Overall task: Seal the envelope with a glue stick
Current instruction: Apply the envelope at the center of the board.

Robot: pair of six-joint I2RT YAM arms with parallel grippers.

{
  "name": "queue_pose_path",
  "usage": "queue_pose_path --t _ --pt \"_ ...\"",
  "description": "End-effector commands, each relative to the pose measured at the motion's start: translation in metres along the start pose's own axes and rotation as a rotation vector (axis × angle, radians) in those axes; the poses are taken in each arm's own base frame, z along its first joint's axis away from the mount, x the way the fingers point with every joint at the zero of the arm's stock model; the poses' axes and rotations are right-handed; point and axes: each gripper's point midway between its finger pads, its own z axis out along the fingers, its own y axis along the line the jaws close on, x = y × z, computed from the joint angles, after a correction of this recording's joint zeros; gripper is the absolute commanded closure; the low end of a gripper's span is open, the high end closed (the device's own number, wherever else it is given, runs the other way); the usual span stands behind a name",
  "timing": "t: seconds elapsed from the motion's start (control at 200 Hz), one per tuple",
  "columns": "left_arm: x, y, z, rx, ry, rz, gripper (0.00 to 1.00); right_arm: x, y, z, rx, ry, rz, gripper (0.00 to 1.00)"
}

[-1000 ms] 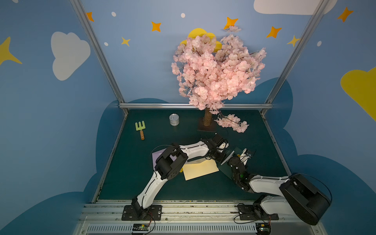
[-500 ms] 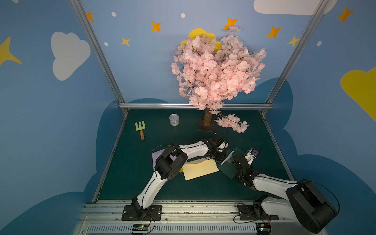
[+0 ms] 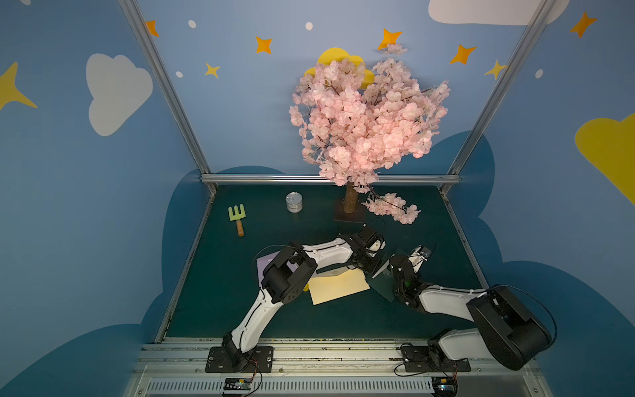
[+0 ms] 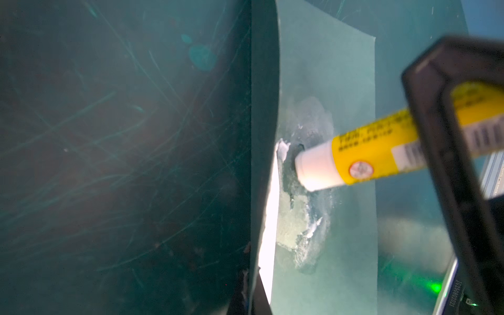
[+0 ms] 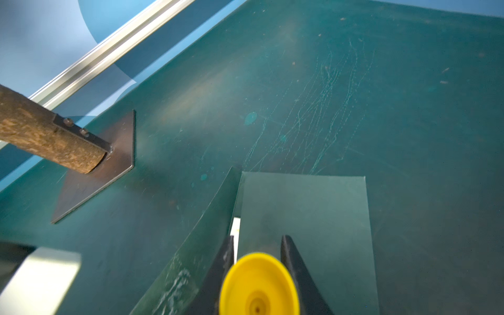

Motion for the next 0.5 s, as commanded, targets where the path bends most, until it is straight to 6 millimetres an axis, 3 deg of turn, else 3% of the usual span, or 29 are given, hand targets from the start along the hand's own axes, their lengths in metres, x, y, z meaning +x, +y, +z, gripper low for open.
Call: queue_pose_path --t 0.0,0.165,0.305,0.416,0.496 --pt "0.010 0.008 0.000 -0.037 0.044 -0.026 0.97 0.004 -0.005 0.008 0.023 0.024 -0.090 1.00" --pt "0.008 0.008 -0.001 -0.040 0.038 -0.031 0.97 0.017 0.010 0.003 -0.059 0.113 -0.085 1.00" --pt "0.005 0.008 0.000 -0.044 0.034 -0.041 0.97 0.036 0.006 -0.011 -0.102 0.203 -0.066 1.00" --pt "0.005 0.009 0.000 -0.048 0.039 -0.053 0.97 0.035 0.002 -0.023 -0.106 0.233 -0.048 1.00" --pt "0.005 0.015 0.001 -0.082 0.043 -0.062 0.97 0.020 0.003 -0.032 -0.118 0.207 -0.011 1.00"
